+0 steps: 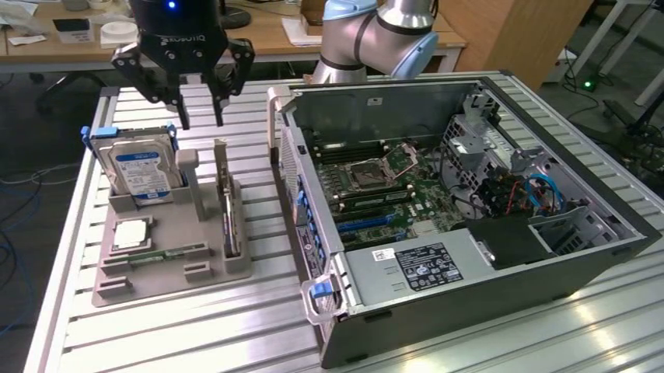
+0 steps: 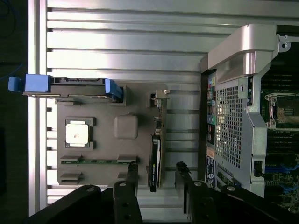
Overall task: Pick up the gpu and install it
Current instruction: 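Pick up the gpu and move the gpu toward the slot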
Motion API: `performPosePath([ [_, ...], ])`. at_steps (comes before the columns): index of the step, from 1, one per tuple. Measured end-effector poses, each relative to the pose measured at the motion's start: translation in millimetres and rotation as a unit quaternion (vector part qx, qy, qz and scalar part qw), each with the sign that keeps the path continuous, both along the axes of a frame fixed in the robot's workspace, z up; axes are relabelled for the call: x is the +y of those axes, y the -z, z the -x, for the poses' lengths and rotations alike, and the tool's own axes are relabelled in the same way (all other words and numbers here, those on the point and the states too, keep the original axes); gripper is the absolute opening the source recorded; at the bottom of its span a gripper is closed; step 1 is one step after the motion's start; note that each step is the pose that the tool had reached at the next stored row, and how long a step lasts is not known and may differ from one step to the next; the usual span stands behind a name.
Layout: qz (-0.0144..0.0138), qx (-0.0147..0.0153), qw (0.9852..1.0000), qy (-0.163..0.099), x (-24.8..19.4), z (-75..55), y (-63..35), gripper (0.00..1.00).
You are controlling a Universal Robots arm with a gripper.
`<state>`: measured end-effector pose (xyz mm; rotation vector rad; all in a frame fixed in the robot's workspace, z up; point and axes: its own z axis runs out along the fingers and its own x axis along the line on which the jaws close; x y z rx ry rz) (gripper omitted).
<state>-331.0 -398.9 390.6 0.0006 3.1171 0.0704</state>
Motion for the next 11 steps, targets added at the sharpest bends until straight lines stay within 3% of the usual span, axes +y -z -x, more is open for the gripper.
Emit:
performPosePath([
  [3, 0.0000, 0.0001, 1.0000, 0.000, 0.0, 0.0, -0.1, 0.55],
  [6, 0.0001, 0.0001, 1.0000, 0.000, 1.0, 0.3, 0.1, 0.55],
  [11, 0.0005, 0.0080, 1.0000, -0.003, 1.0, 0.2, 4.8, 0.55],
])
